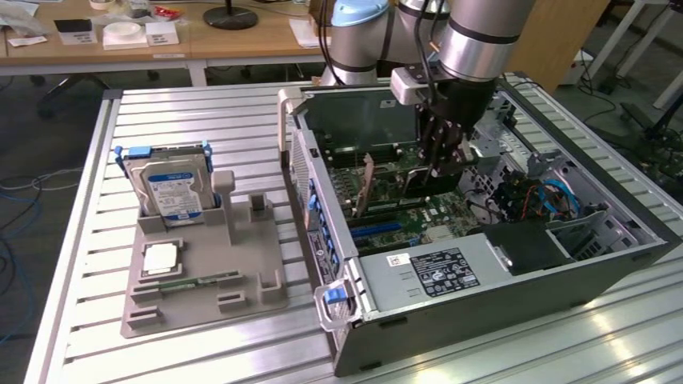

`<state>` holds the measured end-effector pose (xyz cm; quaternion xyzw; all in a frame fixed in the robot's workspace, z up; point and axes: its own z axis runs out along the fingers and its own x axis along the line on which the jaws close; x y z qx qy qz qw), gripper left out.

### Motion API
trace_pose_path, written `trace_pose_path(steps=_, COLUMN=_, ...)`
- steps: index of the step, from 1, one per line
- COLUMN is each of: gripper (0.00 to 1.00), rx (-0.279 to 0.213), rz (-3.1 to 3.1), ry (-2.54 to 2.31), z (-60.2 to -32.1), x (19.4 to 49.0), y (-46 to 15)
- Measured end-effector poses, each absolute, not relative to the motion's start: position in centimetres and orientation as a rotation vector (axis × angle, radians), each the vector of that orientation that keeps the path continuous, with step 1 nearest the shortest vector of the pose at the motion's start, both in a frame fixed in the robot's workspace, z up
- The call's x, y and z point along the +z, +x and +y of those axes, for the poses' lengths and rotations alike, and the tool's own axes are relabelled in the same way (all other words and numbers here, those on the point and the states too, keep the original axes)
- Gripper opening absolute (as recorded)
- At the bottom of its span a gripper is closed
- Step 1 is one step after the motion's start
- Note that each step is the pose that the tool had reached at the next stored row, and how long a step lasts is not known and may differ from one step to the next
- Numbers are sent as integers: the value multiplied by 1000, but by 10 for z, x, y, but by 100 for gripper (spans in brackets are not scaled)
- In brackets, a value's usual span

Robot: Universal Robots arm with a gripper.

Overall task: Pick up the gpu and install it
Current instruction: 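Insert the gpu into the slot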

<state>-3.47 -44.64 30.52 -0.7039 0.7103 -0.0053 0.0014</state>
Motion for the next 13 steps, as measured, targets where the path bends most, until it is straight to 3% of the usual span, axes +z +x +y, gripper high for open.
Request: trace_pose_path(steps=13, gripper=27, rx=-17, rz=2229, ry=-2209, z=-448, x=302, y=-39)
